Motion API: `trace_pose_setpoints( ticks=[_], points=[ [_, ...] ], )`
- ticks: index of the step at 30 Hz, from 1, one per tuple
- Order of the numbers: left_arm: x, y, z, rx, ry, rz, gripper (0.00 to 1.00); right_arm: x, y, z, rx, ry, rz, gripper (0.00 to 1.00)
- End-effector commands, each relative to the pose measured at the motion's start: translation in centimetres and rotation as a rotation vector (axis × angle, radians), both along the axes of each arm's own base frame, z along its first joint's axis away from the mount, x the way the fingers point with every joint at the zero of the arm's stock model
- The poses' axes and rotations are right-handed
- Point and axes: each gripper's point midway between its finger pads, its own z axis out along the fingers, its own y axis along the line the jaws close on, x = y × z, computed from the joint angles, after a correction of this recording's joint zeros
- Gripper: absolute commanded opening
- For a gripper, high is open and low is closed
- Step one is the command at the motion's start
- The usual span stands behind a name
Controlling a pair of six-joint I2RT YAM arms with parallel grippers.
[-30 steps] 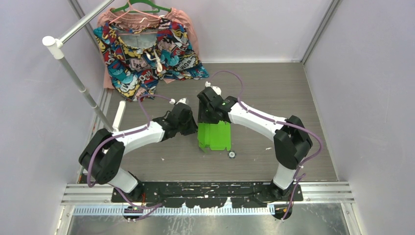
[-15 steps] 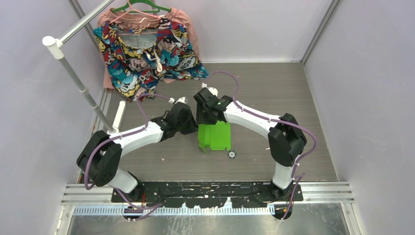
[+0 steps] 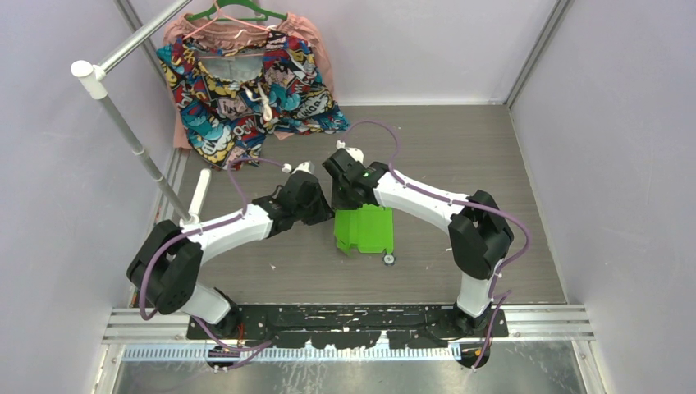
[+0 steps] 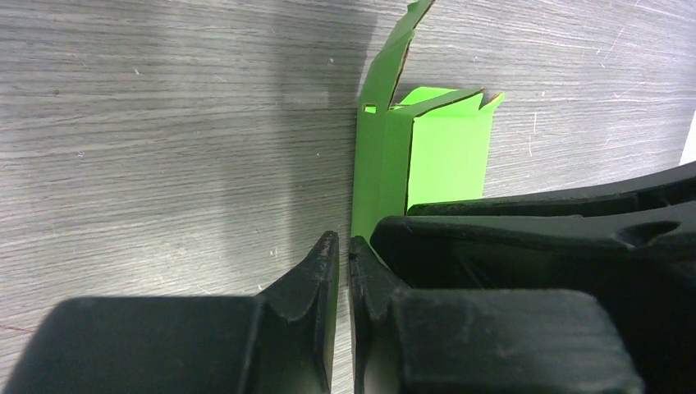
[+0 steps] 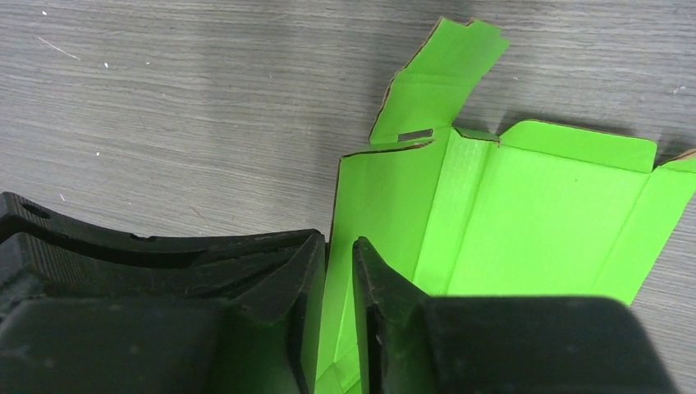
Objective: Fold the paper box
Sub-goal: Fold the paper box at the center of the board.
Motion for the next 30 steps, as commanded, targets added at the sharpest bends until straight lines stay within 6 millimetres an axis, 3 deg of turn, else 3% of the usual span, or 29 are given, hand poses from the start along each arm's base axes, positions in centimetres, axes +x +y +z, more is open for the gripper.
trace_pose_setpoints(
  ticks=[1,11,20,30],
  points=[
    [0.9,-0.5,2.5,-0.045,-0.071,0.011,0.11,0.4,0.5,1.2,0.021,-0.038,0.002,0.21],
    [0.8,-0.3,2.6,-0.039,-0.074,0.012,0.11,-0.1,-0.3,1.6,0.062,-0.065,-0.012,0.01],
    [0.7,0.0,2.8,-0.035,-0.078,0.017,0.11,-0.4,-1.8,1.7,0.232,-0.072,-0.054,0.01],
    [0.5,0.2,3.3,-0.040,-0.082,0.020,0.11,-0.8,-2.2,1.8,0.432,-0.043,-0.071,0.01]
  ],
)
